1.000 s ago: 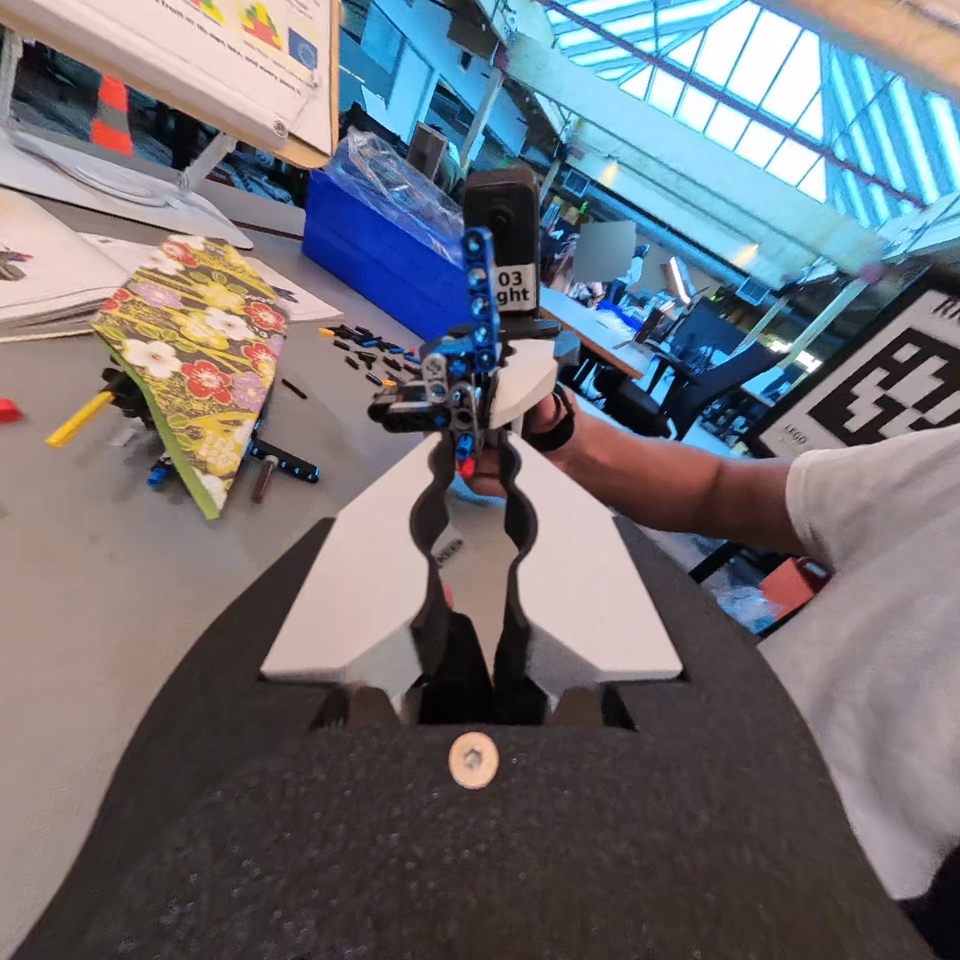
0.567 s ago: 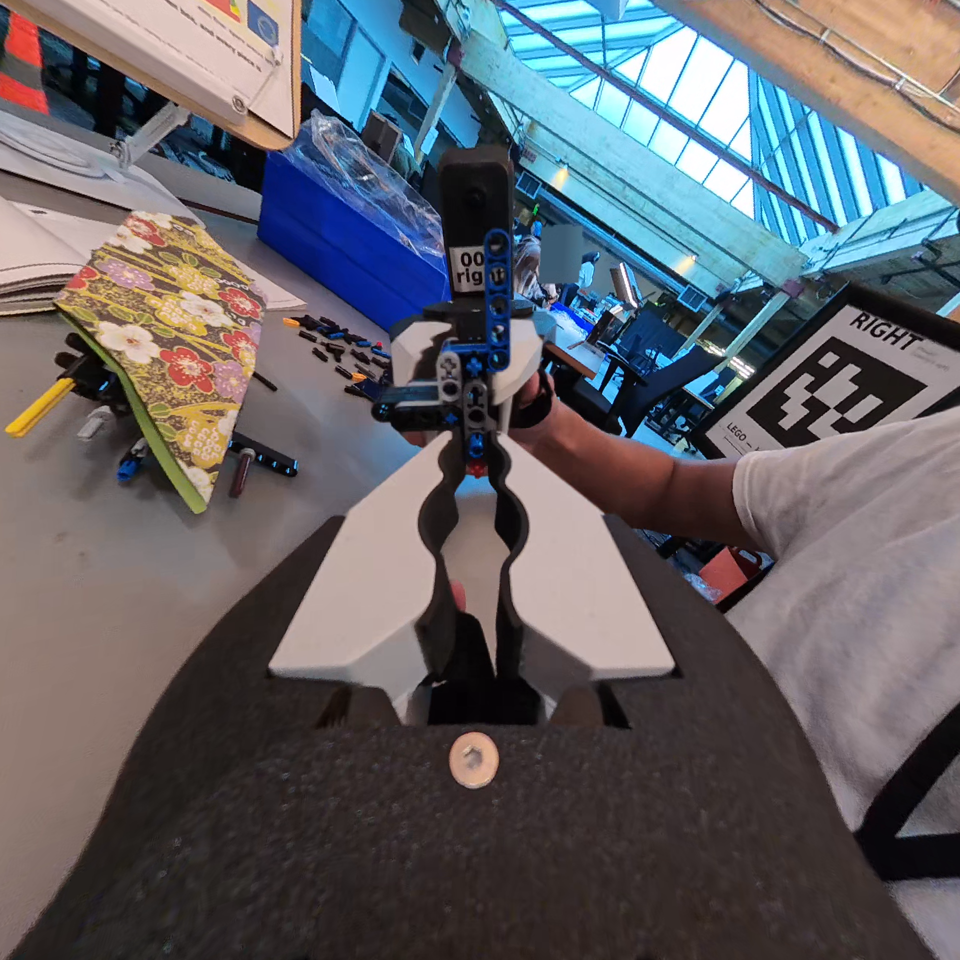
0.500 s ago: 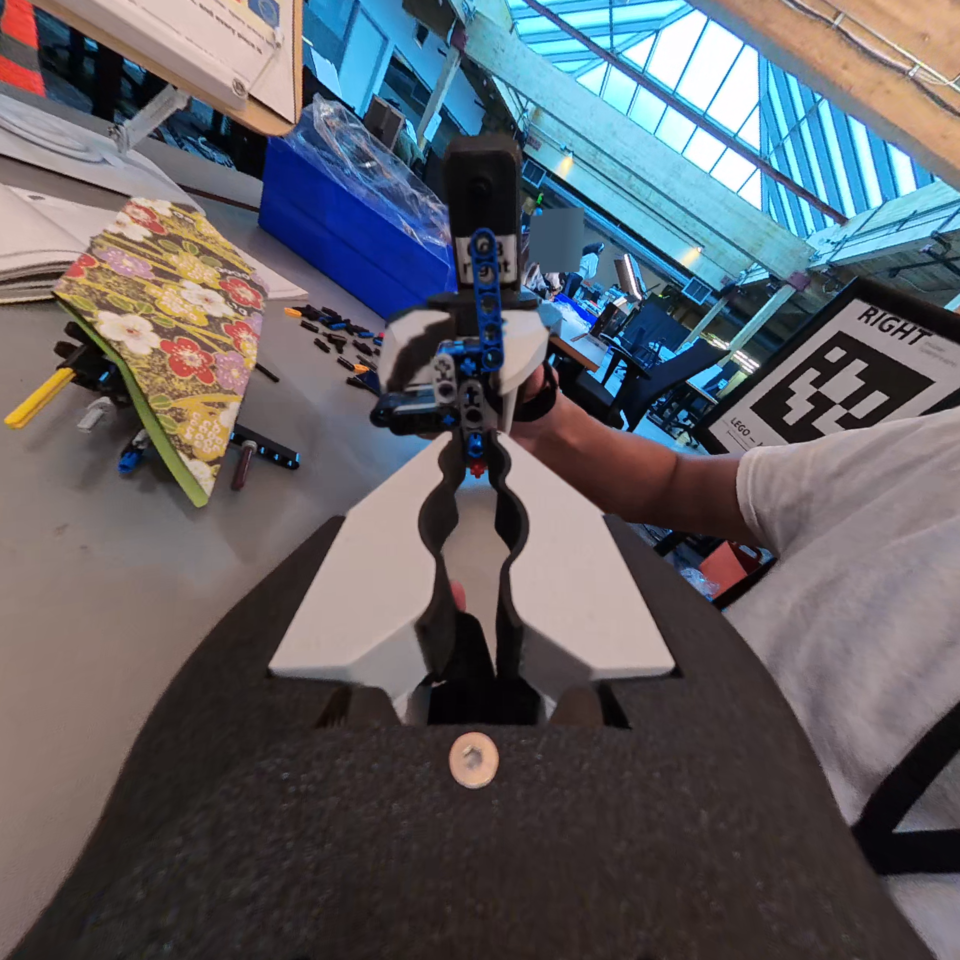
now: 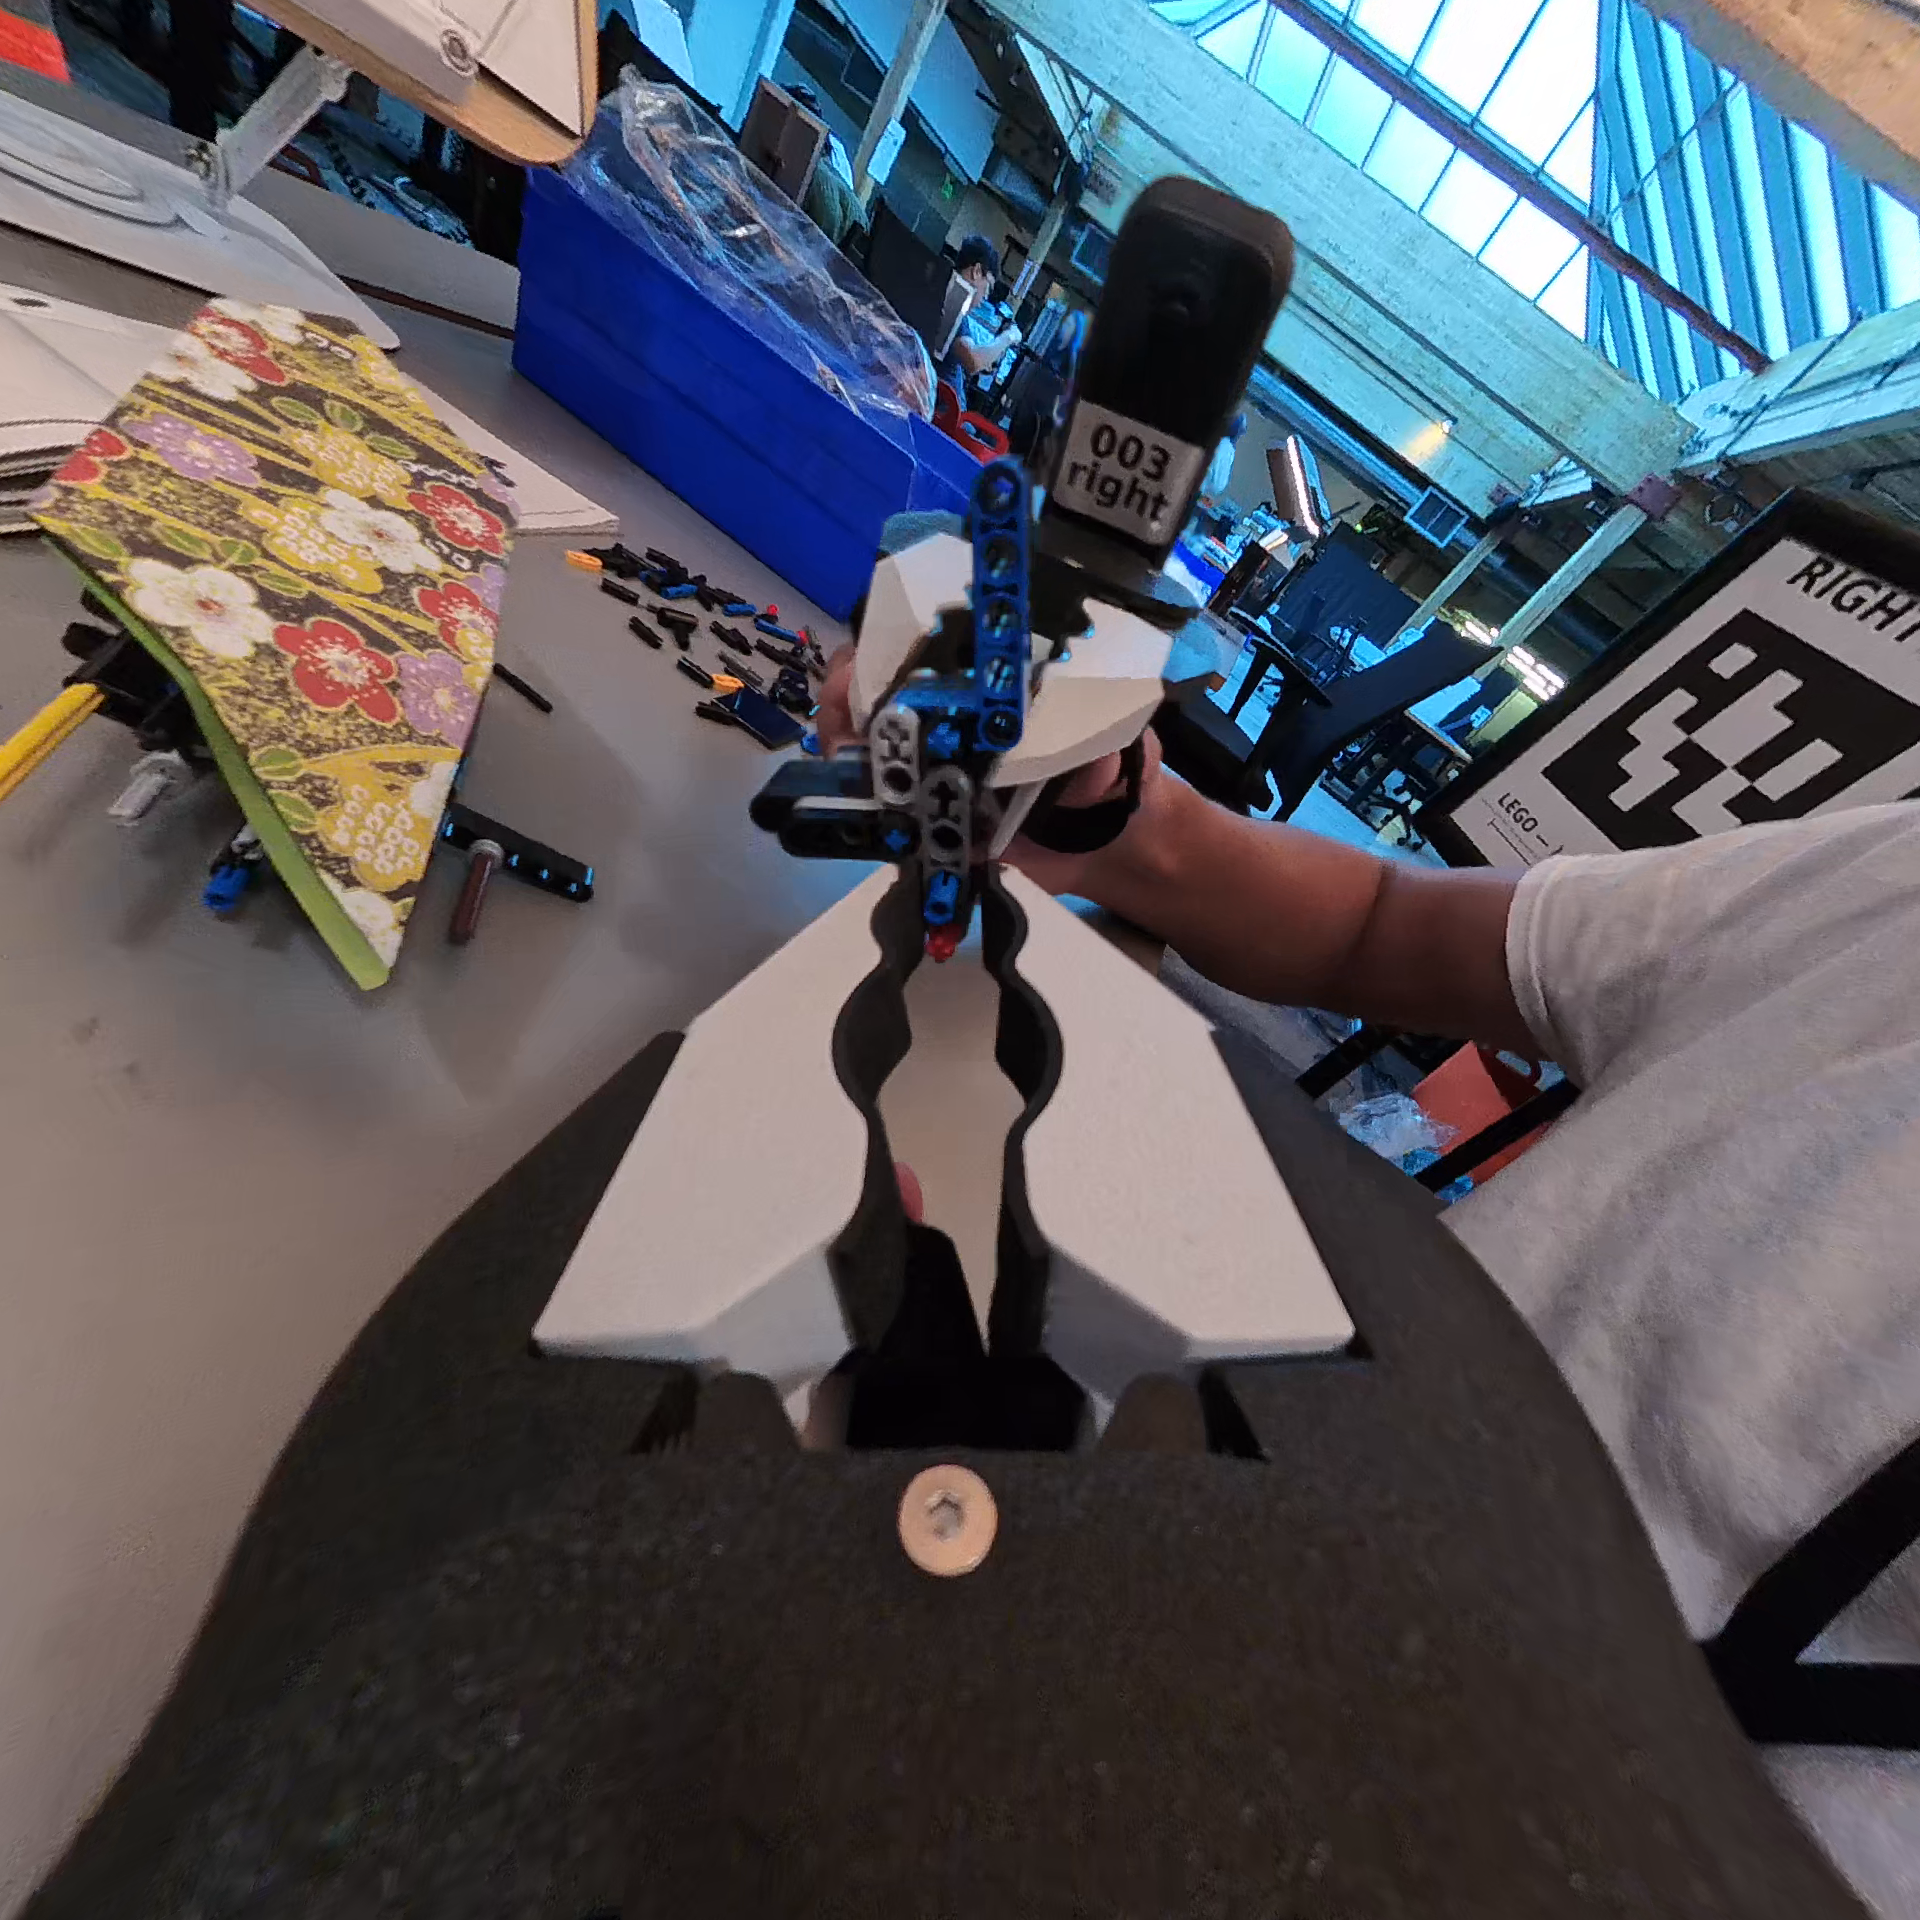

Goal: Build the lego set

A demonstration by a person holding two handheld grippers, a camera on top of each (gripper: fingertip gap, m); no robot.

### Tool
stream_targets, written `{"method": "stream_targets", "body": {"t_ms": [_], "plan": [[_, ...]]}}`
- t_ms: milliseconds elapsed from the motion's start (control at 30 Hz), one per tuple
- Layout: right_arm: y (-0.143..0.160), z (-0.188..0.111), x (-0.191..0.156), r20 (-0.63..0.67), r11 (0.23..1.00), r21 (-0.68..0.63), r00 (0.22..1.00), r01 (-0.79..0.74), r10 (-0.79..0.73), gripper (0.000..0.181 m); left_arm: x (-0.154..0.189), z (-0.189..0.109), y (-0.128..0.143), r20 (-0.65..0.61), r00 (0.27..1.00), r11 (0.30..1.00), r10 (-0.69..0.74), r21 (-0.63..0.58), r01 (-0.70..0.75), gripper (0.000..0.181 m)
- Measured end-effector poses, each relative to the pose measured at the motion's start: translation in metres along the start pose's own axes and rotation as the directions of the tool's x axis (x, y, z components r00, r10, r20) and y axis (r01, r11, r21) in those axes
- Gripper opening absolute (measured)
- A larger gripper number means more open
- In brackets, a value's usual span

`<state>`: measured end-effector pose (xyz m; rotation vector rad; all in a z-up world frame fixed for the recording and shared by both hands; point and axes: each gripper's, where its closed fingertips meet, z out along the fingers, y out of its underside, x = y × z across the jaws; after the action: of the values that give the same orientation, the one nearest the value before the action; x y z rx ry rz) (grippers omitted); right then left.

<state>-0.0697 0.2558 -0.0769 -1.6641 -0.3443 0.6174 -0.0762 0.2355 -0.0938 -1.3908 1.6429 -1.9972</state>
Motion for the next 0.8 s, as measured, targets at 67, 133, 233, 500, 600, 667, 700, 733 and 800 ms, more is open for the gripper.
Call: {"method": "stream_targets", "body": {"t_ms": [67, 133, 233, 500, 600, 667, 700, 733, 800], "plan": [[-0.005, 0.001, 0.001, -0.022, 0.999, 0.034, 1.000, -0.008, 0.009, 0.017, 0.000, 0.000, -0.003, -0.018, 0.999, 0.999, -0.038, 0.026, 0.038, 0.009], [-0.008, 0.003, 0.001, -0.033, 0.998, 0.066, 0.999, -0.025, 0.027, 0.017, -0.001, 0.000, -0.006, -0.027, 0.997, 0.996, -0.070, 0.048, 0.071, 0.009], [-0.009, 0.003, 0.004, -0.044, 0.992, 0.096, 0.996, -0.078, 0.082, 0.017, -0.001, 0.000, -0.009, -0.041, 0.994, 0.991, -0.106, 0.075, 0.108, 0.011], [-0.019, 0.004, 0.003, -0.021, 0.974, 0.177, 0.989, -0.140, 0.146, 0.016, 0.007, 0.005, -0.015, -0.114, 0.975, 0.972, -0.188, 0.121, 0.202, 0.019], [-0.019, 0.005, 0.001, 0.001, 0.966, 0.191, 0.984, -0.173, 0.176, 0.016, 0.008, 0.004, -0.020, -0.144, 0.966, 0.959, -0.214, 0.157, 0.236, 0.018], [-0.021, 0.003, 0.002, 0.015, 0.962, 0.200, 0.982, -0.187, 0.188, 0.016, 0.009, 0.004, -0.020, -0.162, 0.961, 0.957, -0.222, 0.152, 0.247, 0.006], [-0.021, 0.003, 0.002, 0.022, 0.959, 0.204, 0.980, -0.197, 0.197, 0.016, 0.009, 0.003, -0.021, -0.162, 0.962, 0.956, -0.221, 0.161, 0.247, 0.005], [-0.021, 0.003, 0.001, 0.034, 0.957, 0.201, 0.978, -0.207, 0.205, 0.016, 0.011, 0.003, -0.020, -0.167, 0.962, 0.957, -0.216, 0.157, 0.242, 0.005], [-0.020, 0.005, -0.002, 0.085, 0.946, 0.192, 0.964, -0.263, 0.251, 0.016, 0.013, 0.004, -0.019, -0.180, 0.959, 0.957, -0.218, 0.153, 0.247, 0.005]]}}
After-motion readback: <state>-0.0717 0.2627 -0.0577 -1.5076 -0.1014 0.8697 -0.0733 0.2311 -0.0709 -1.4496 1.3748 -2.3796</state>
